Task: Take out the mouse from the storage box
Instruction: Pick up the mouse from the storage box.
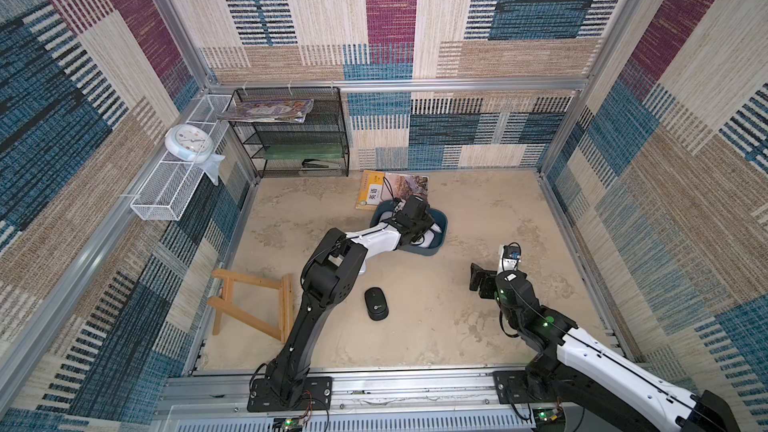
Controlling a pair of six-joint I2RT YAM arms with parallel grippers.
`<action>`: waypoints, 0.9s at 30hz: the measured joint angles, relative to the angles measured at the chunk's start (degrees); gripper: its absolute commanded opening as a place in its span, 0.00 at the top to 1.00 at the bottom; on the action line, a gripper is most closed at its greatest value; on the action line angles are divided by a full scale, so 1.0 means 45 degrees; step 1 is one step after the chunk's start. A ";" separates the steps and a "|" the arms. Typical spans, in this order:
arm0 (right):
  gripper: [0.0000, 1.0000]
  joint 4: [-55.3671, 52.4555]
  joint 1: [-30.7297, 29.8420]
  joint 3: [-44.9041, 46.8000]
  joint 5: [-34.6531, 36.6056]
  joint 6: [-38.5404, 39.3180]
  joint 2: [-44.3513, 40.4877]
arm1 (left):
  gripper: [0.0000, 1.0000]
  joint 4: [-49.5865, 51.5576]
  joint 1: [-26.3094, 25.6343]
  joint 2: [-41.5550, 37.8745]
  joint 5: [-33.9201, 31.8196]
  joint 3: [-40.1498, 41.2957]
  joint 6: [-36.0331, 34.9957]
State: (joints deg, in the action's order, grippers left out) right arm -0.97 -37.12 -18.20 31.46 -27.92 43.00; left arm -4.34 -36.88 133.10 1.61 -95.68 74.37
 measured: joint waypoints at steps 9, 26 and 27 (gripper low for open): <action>0.03 0.0034 0.0000 -0.0015 0.0000 0.0000 0.0083 | 0.74 0.0204 0.0024 -0.0092 0.0209 0.0112 0.0136; 0.03 0.0049 0.0005 -0.0015 0.0010 0.0000 0.0073 | 0.80 0.0291 0.0029 -0.2798 0.0840 0.2030 -0.0597; 0.03 0.0049 0.0005 -0.0015 0.0010 0.0000 0.0073 | 0.80 0.0248 0.0029 -0.3016 0.0947 0.2249 -0.0627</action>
State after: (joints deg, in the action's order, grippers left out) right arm -0.75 -37.10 -18.26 31.51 -27.92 43.33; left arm -3.22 -36.75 119.52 5.87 -85.56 71.55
